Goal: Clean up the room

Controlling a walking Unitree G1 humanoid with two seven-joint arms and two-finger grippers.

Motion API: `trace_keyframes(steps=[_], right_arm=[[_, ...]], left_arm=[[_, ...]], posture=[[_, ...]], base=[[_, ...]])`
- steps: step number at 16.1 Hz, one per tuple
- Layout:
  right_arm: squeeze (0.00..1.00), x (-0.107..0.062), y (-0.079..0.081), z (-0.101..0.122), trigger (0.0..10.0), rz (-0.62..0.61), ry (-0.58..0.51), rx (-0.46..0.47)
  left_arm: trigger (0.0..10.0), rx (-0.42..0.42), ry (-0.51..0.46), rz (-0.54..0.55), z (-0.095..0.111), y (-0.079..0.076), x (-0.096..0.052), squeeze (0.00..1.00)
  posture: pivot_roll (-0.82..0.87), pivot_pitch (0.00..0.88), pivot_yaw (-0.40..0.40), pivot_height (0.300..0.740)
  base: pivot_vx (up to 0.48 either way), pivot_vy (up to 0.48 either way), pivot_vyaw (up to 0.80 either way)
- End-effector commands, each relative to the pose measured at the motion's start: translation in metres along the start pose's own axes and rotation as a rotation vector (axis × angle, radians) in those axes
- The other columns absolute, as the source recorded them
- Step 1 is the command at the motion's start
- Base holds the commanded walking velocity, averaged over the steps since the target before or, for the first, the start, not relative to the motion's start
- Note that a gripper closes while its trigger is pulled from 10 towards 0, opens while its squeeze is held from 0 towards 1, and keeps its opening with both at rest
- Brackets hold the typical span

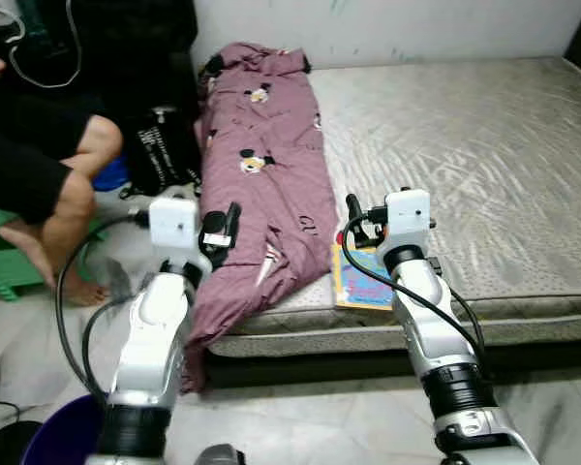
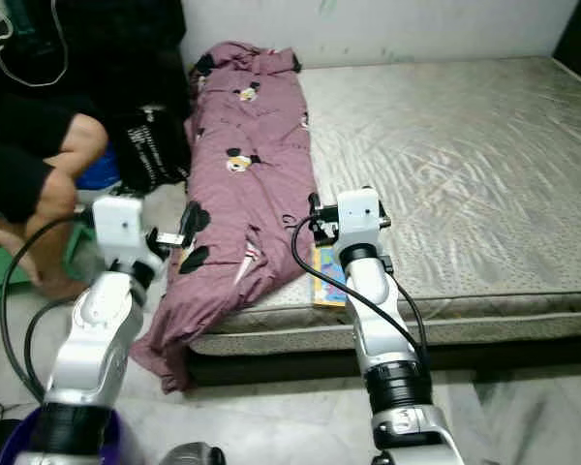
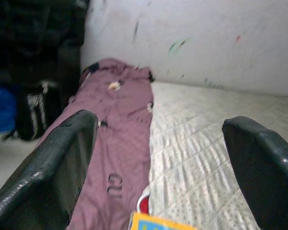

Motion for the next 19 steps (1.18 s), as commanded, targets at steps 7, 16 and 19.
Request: trace_keyframes(steps=[7,16,19], right_arm=[[0.00,0.005,0.015,0.006,10.0,0.038,-0.008,0.005],[0.00,0.002,0.018,0.007,10.0,0.061,-0.007,0.048],[0.00,-0.010,0.019,-0.011,10.0,0.047,0.048,0.066]], left_arm=[[10.0,0.073,-0.079,0.042,0.019,0.005,0.008,0.00],[10.0,-0.010,-0.011,0.222,-0.008,0.053,-0.042,0.00],[10.0,-0.018,0.010,0.147,-0.011,0.034,-0.035,0.00]], posture=[[-0.08,0.000,0.092,0.740],[0.01,0.000,-0.014,0.740],[0.01,0.000,0.008,0.740]], base=[[0.000,0.000,0.00],[0.000,0.000,0.00],[0.000,0.000,0.00]])
Point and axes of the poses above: a point about 5 cm out from each wrist's last joint towards the gripper, its own x axis pointing out of the wrist towards the gripper, its own z axis along the axis of the wrist's last joint, y = z × x, the point moved 6 cm from there along x, pointing out of the wrist towards the gripper, and after that the axes turned 7 degrees about -x, right-handed, at the moved point
